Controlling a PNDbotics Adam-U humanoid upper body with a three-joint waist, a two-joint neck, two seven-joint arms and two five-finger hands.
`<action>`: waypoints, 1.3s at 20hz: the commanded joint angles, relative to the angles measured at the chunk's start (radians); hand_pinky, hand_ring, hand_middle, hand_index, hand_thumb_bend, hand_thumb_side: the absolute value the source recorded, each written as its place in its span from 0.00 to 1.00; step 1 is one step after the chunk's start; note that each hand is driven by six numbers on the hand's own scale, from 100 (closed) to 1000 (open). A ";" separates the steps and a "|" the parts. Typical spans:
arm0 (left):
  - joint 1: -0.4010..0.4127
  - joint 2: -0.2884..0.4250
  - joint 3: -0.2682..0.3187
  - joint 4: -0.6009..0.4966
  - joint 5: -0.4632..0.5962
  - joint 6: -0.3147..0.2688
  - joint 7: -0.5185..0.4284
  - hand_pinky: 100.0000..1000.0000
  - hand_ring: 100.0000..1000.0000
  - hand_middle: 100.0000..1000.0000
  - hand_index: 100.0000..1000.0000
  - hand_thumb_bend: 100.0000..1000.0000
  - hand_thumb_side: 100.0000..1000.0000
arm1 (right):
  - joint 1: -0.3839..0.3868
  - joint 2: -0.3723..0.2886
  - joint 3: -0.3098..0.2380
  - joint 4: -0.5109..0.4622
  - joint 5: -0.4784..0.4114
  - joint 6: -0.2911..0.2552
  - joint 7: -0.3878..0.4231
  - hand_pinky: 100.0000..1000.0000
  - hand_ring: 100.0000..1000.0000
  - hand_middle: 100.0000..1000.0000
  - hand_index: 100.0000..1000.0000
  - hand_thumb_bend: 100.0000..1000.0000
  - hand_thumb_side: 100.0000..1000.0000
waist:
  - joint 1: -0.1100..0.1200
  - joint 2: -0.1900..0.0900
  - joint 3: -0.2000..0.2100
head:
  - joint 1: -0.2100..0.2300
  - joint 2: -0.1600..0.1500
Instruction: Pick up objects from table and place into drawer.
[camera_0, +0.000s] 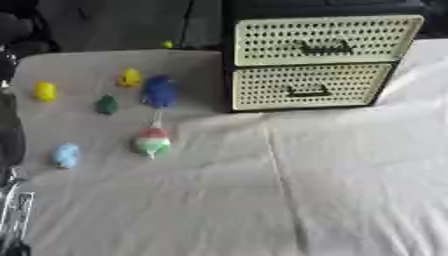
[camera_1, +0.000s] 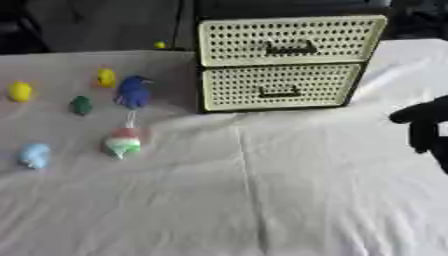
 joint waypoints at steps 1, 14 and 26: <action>-0.011 0.012 0.003 -0.013 0.003 -0.001 0.000 0.66 0.74 0.66 0.89 0.00 0.85 | 0.005 -0.058 -0.016 -0.011 -0.004 -0.062 0.023 0.22 0.10 0.25 0.75 0.00 0.90 | -0.004 -0.020 -0.002 | 0.000 -0.006; -0.003 0.022 -0.008 -0.013 0.010 0.005 -0.009 0.66 0.74 0.66 0.89 0.00 0.84 | 0.083 -0.456 -0.009 -0.011 0.131 0.019 -0.338 0.07 0.00 0.00 0.74 0.00 0.33 | -0.024 -0.044 0.010 | -0.020 0.005; 0.001 0.025 -0.021 -0.013 0.020 0.010 -0.024 0.66 0.74 0.66 0.89 0.00 0.84 | 0.029 -0.624 0.074 -0.011 0.143 0.240 -0.368 0.01 0.00 0.00 0.78 0.00 0.32 | -0.036 -0.057 0.027 | -0.064 0.006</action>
